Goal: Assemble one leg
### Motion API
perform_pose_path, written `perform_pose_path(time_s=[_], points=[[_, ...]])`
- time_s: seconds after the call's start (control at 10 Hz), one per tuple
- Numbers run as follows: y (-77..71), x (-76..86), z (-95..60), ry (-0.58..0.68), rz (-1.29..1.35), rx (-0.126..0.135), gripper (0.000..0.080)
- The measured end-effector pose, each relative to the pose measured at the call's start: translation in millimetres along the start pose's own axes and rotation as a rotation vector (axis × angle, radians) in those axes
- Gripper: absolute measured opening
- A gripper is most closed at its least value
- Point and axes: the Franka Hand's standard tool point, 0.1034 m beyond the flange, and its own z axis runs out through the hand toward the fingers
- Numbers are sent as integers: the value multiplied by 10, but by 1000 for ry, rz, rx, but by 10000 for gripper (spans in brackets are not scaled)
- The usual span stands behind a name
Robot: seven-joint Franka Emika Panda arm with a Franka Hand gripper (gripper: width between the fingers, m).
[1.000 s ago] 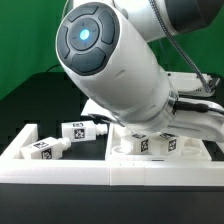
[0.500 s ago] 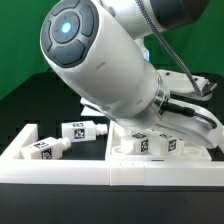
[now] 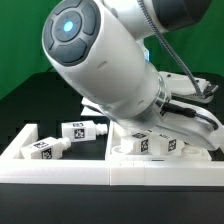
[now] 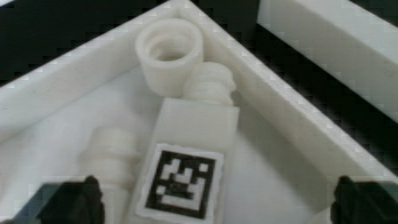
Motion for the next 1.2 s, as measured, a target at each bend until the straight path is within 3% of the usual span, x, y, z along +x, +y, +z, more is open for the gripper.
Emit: perform_pose_path(time_s=[0.6, 0.7, 0.8, 1.1, 1.2], points=[[-10, -26, 80, 3, -1, -3, 649], [-10, -27, 77, 3, -2, -3, 502], [-8, -30, 76, 2, -5, -3, 502], [-9, -33, 84, 0, -6, -4, 64], [-12, -35, 85, 0, -7, -4, 64]])
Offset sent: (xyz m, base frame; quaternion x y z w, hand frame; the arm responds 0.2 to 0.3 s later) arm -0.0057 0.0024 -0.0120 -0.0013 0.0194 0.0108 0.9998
